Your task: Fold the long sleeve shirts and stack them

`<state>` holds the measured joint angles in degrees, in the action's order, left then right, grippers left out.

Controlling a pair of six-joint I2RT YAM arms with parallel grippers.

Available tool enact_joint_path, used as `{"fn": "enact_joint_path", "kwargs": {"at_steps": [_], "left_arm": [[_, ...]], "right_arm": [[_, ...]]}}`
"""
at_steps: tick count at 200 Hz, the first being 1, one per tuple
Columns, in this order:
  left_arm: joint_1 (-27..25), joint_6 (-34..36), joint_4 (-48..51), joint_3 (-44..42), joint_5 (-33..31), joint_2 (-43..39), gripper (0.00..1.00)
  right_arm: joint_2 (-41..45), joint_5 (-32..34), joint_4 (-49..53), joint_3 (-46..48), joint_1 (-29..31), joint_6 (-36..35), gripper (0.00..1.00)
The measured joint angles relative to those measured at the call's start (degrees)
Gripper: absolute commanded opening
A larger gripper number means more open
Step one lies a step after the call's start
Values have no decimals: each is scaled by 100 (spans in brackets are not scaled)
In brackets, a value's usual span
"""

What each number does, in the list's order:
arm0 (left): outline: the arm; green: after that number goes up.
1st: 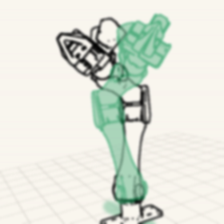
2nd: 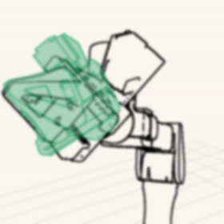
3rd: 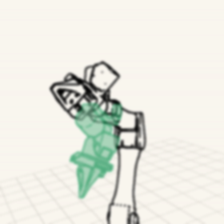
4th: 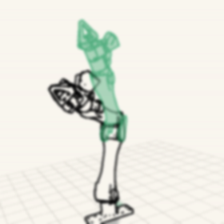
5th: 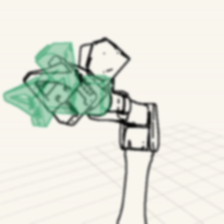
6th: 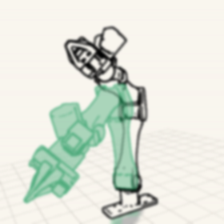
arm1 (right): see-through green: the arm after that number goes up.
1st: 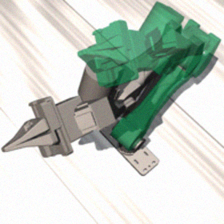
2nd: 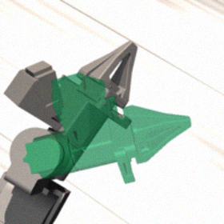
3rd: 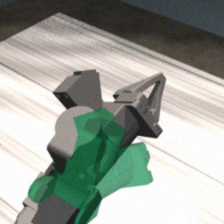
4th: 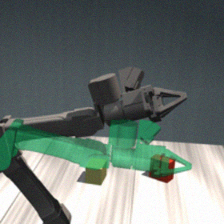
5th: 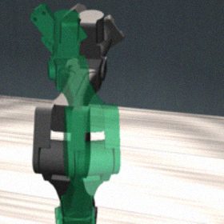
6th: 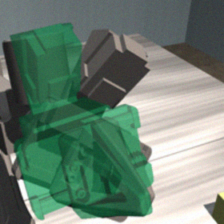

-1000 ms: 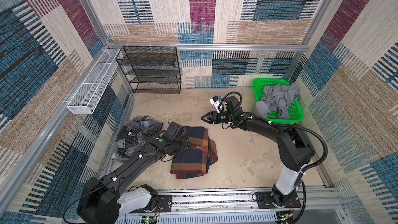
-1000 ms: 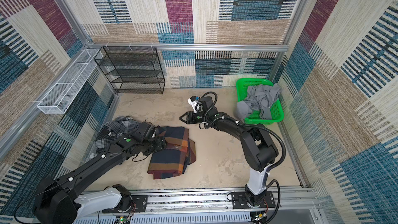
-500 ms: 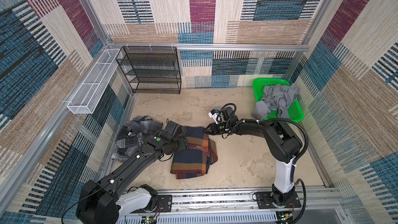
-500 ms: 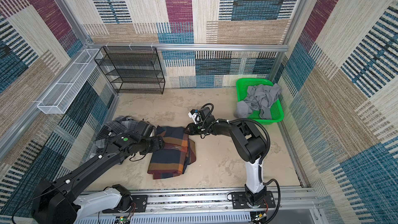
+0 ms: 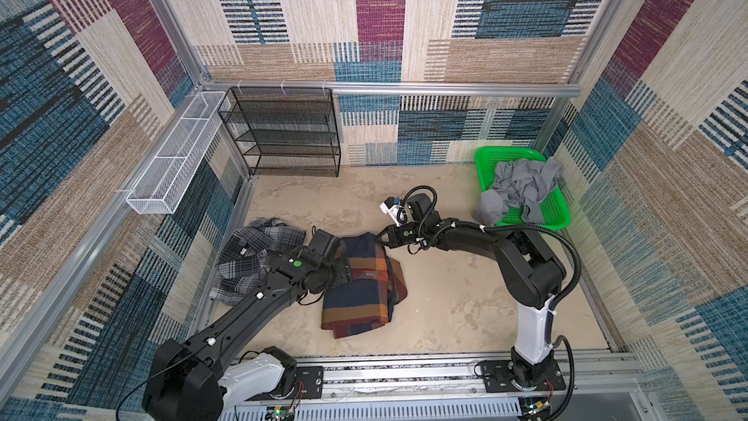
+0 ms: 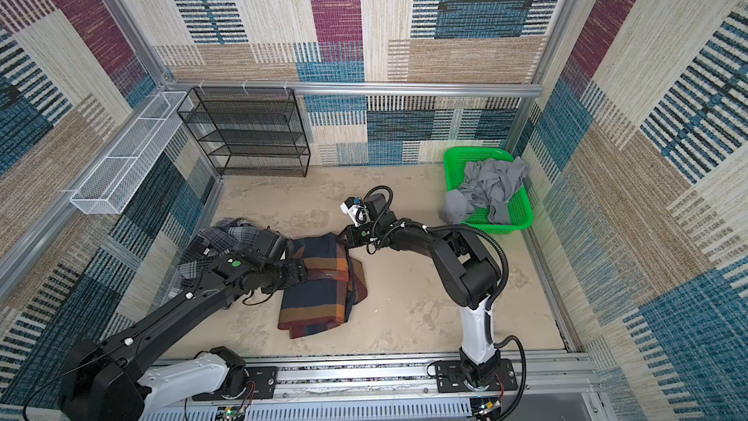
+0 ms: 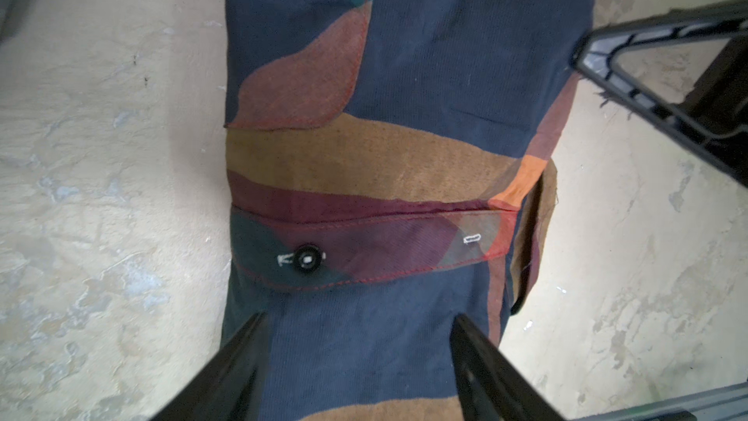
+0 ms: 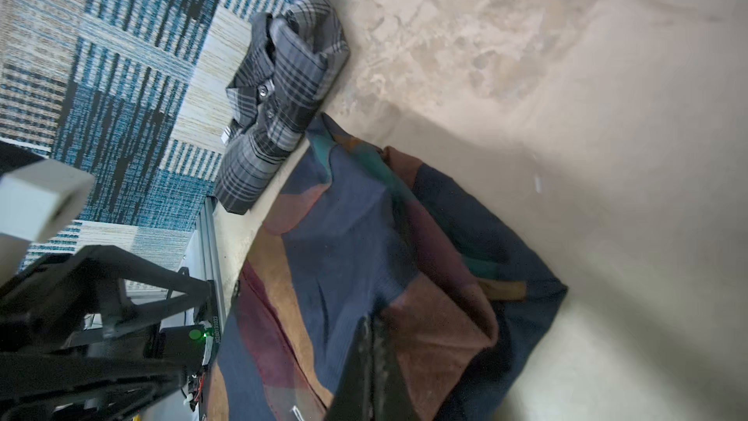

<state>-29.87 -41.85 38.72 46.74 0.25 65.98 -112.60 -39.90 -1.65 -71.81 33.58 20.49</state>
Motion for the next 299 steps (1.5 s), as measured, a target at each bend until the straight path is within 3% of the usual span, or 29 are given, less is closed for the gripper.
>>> {"fn": "enact_joint_path", "kwargs": {"at_steps": [46, 88, 126, 146, 172, 243, 299], "left_arm": [[0, -20, -101, -160, 166, -7, 74], [0, -61, -221, -201, 313, -22, 74], [0, -103, -245, -208, 361, 44, 75], [0, -105, -267, -227, 382, 87, 75], [0, -114, -337, -367, 323, 164, 76], [-4, -363, -970, -422, 439, 1287, 75], [-92, -619, -1585, -831, 435, 1314, 75]], "right_arm": [[-466, -83, 31, -570, -4, 17, 1], [-1043, -31, 601, -1014, 48, 24, 48], [315, 442, 1005, -560, 24, -166, 78], [1080, 656, 861, -92, -127, -348, 81], [1351, 975, 1043, 831, -374, -391, 88], [868, 673, 682, 1644, -393, -420, 91], [750, 133, -481, 2050, 138, 116, 90]]}}
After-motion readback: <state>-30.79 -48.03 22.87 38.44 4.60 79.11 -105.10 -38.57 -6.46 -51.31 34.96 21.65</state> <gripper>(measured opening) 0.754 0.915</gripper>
